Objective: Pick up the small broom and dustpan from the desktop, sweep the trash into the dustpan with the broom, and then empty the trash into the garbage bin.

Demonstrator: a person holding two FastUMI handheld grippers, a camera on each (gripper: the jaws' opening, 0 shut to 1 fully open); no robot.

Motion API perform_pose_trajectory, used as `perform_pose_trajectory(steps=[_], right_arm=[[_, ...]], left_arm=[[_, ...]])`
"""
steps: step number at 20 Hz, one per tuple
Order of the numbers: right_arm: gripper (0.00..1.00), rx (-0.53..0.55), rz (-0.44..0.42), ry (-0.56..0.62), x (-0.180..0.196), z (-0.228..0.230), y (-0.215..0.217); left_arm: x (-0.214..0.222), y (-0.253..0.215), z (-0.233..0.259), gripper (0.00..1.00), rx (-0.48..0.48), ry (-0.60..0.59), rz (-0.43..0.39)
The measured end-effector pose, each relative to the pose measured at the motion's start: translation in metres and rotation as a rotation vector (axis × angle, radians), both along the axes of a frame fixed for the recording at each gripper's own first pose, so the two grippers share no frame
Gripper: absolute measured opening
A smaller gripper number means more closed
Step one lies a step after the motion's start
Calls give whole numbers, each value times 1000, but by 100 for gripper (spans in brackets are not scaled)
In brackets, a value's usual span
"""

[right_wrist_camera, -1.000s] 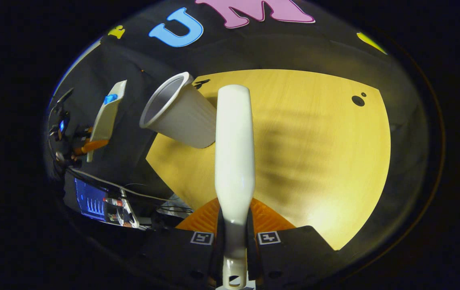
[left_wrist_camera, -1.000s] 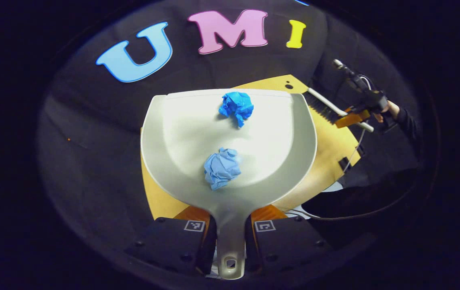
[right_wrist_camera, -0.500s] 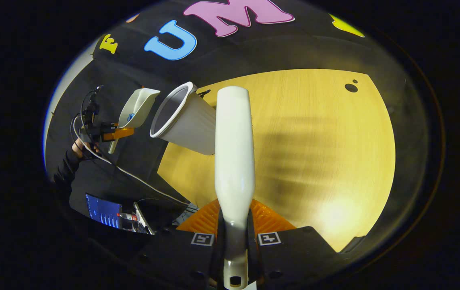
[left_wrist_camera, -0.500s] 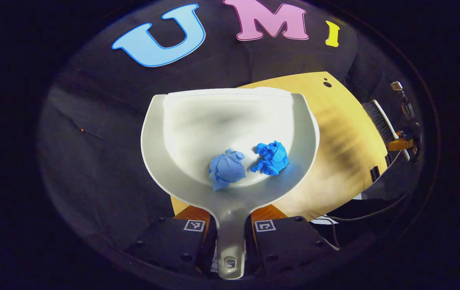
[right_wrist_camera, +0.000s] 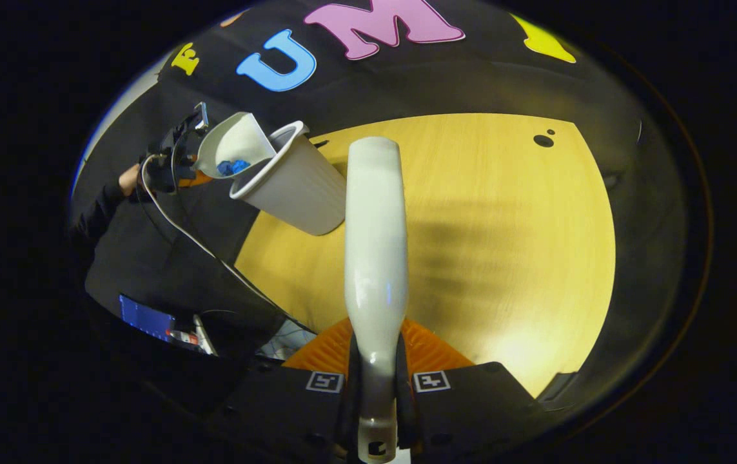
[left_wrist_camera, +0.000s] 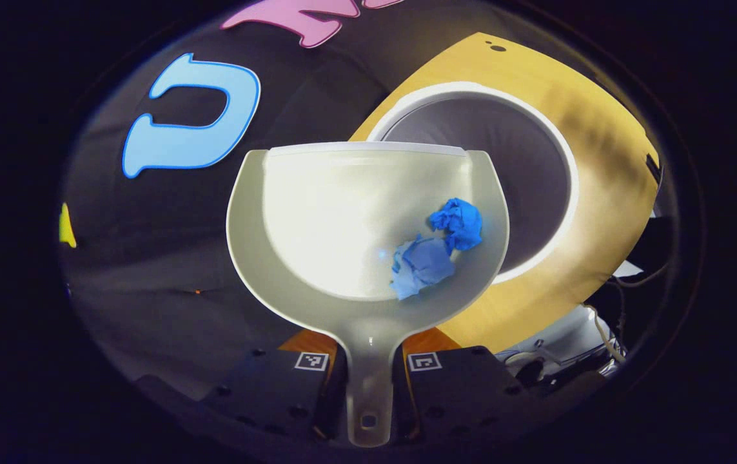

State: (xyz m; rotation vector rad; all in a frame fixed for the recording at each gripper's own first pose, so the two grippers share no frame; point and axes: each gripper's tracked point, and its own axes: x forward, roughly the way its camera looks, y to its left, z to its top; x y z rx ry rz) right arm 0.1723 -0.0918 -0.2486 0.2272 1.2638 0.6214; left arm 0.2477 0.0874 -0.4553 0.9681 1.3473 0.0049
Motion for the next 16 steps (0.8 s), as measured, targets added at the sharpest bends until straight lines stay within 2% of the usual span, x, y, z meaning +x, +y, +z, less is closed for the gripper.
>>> perform_pose_trajectory(steps=[4, 7, 10, 13, 16], right_arm=[[25, 43, -45, 28, 0, -8, -10], [25, 39, -69, 24, 1, -17, -20], [25, 43, -82, 41, -3, -22, -22], [25, 34, -77, 43, -5, -23, -22], [25, 33, -75, 55, -6, -21, -14]], left_arm=[[6, 8, 9, 28, 188, 57, -131], [5, 7, 13, 28, 221, 89, -134], [7, 10, 16, 29, 274, 89, -170], [4, 9, 13, 28, 233, 58, -137], [0, 8, 4, 28, 108, 11, -62]])
